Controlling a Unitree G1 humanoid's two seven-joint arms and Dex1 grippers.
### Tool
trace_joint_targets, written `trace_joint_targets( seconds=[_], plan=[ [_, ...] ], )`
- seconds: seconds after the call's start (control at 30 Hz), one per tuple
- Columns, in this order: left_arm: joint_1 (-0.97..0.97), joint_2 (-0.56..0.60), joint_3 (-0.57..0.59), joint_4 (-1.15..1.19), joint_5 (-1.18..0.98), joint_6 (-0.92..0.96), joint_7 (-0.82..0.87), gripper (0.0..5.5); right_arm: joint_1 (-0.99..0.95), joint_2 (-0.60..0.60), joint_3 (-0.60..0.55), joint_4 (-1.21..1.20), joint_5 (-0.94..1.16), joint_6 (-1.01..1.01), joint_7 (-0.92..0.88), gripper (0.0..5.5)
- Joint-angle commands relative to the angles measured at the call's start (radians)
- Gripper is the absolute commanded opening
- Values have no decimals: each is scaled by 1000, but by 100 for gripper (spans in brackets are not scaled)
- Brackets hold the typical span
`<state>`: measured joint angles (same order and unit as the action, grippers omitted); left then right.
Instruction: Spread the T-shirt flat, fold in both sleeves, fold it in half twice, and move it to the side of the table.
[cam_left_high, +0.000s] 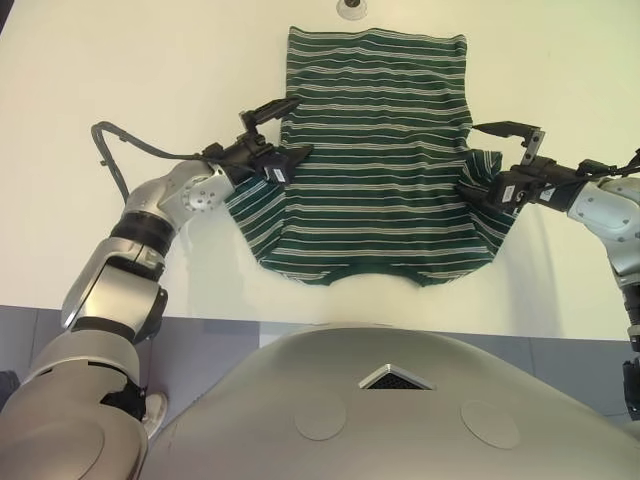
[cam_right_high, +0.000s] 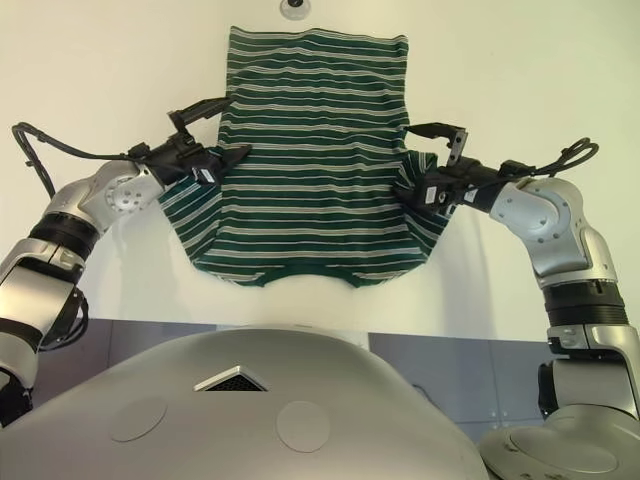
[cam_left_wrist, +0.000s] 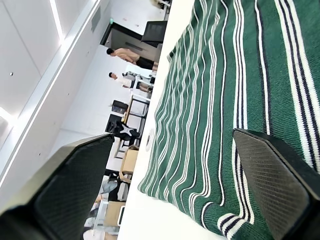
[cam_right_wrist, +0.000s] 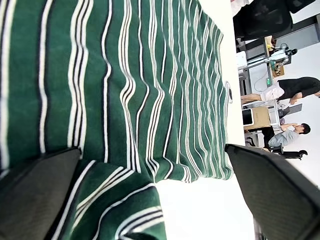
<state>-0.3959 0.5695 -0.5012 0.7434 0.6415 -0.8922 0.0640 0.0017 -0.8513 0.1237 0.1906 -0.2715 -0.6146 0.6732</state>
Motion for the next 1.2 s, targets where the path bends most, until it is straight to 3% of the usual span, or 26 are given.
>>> trace_joint_targets(
  seconds=[0.03, 0.2, 0.33, 0.53, 0.73, 0.83, 1.03, 1.2],
  plan=[
    [54, 52, 98, -81, -78, 18, 3, 438, -19, 7, -44, -19, 87, -21, -19, 540],
    [250, 167, 226, -480, -513, -51, -139, 438, 172, -66, -108, -275, 472, -15, 126, 540],
    [410, 252, 195, -700, -680, -34, -303, 438, 216, -98, -144, -247, 468, 13, 172, 540],
    [477, 180, 116, -668, -352, 25, -402, 438, 274, -161, -141, -100, 302, 3, 211, 540],
    [372, 152, 127, -420, 13, 94, -227, 438, 244, -156, -117, 1, 165, 6, 161, 540],
    [367, 166, 89, -352, 97, 96, -188, 438, 308, -182, -113, -41, 229, -2, 213, 540],
    [480, 233, 41, -419, 18, 45, -257, 438, 382, -215, -116, -61, 292, -6, 266, 540],
    [613, 363, 56, -627, -226, 10, -380, 438, 386, -213, -123, -81, 329, -12, 276, 540]
  ],
)
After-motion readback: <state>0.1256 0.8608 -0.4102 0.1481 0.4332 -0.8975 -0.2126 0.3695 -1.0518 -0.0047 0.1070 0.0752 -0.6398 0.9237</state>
